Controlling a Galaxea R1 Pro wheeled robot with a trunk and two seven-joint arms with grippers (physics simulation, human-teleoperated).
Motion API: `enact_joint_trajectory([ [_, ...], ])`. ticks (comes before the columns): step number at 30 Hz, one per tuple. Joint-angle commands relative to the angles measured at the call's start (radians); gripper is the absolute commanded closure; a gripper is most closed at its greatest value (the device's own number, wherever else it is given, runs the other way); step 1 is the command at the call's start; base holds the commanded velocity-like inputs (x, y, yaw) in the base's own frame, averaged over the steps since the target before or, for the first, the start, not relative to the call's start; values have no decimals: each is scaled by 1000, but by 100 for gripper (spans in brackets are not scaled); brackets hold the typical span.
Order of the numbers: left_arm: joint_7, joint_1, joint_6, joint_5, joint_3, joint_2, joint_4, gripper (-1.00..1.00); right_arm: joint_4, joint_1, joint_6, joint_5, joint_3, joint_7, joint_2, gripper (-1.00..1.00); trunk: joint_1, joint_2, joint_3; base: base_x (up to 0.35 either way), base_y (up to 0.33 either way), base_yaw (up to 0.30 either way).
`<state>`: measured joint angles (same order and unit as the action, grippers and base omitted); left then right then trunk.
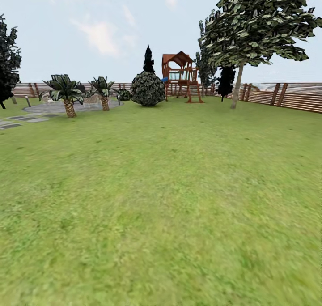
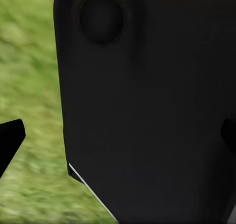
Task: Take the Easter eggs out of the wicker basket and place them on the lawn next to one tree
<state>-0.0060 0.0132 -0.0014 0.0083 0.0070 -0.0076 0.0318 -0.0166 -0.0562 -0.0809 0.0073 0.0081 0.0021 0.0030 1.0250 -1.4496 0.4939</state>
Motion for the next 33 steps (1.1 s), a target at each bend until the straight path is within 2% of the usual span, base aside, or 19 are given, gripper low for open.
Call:
enact_joint_trajectory([
  [1,-1,1,0,1,1,0,2,-100,0,-1,-1,3,1,-1,0,-100,0,0,1,0,0,-19],
  [15,0,1,0,1,1,0,2,-100,-3,-1,-6,3,0,1,-3,-100,0,0,16,0,0,-114],
  [33,0,1,-1,1,-1,0,3,-100,-5,-1,-32,-5,-10,-1,-5,-100,0,0,24,0,0,-253],
])
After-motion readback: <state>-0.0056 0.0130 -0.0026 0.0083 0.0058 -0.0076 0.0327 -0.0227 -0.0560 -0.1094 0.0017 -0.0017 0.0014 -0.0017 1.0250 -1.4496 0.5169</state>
